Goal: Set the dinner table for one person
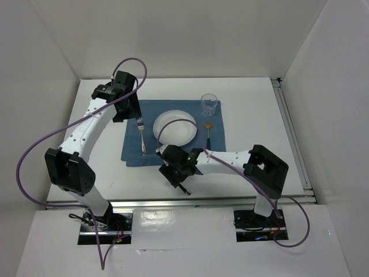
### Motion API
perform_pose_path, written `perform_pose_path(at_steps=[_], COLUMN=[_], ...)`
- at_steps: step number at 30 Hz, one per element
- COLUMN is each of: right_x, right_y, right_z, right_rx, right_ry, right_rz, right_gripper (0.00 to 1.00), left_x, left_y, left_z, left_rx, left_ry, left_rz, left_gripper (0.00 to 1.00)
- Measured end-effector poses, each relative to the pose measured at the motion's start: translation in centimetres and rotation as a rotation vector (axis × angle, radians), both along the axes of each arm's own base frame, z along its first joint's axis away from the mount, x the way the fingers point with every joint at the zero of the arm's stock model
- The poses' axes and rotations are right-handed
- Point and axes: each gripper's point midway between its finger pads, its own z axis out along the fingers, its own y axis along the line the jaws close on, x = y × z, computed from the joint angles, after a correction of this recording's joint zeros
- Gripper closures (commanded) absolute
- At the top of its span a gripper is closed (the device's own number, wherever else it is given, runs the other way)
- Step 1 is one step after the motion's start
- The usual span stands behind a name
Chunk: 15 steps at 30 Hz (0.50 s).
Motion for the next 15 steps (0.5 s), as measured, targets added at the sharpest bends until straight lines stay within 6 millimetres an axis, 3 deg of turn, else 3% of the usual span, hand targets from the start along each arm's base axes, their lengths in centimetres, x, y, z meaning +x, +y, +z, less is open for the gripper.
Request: perform_pose_path(at_steps=[5,8,9,13,15], right_x=[-0.2,-0.4,-0.4,-0.4,-0.4], right_y=[-0.5,-0.3,-0.3,-0.1,0.0], right_z=[-2.0,-2.1,-2.2,-2.2,-2.2], right_rx=[-0.058,-0.063,-0.063,-0.055,-0.055], right_ry=[0.009,-0.005,-0.010,-0.016,-0.023], right_rz=[0.011,0.018,0.020,0.021,0.023], right_gripper=[0.44,0.55,0.67,0.91,0.98], left_x=[0.0,0.0,0.0,0.0,0.0], left_y=[0.0,0.1,0.1,0.1,0.1], left_z=[0.0,0.0,0.0,0.0,0.0], left_rx=[0.002,0.005,0.005,0.005,0.006], left_ry=[-0.001,-0.002,-0.002,-0.002,-0.002], left_rz=[0.002,0.004,0.004,0.005,0.005], left_gripper=[0.28,0.28,0.28,0.28,0.28])
